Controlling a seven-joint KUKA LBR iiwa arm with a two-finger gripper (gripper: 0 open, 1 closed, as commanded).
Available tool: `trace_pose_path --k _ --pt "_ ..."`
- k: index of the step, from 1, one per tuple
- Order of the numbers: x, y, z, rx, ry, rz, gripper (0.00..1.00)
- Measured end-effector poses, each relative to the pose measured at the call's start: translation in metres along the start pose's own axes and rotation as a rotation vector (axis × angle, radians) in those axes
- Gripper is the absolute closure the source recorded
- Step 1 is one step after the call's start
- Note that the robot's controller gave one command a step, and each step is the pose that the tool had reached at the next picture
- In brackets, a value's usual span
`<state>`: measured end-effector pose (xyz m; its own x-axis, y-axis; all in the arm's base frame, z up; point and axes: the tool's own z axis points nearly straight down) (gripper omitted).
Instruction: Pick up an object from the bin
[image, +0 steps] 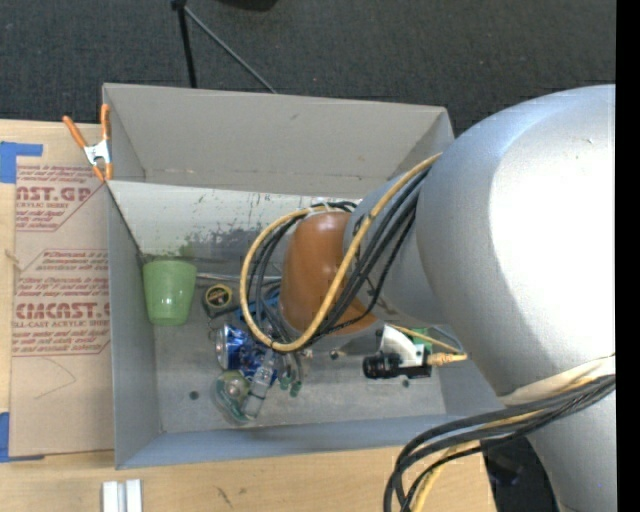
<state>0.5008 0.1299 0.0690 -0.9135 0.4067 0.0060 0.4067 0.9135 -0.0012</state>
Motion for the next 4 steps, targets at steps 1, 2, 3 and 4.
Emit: trace_pose_path --k 1,2,3,4 --pt "0.000 0.000 0.000 -0.001 0.001 0.000 0.00" --pt "0.000 0.001 -0.002 -0.001 0.003 -0.001 1.00" --pt "0.000 0.002 -0.044 -0.004 -0.008 -0.002 1.00" --pt "0.000 0.002 -0.049 -0.002 -0.006 -0.002 1.00"
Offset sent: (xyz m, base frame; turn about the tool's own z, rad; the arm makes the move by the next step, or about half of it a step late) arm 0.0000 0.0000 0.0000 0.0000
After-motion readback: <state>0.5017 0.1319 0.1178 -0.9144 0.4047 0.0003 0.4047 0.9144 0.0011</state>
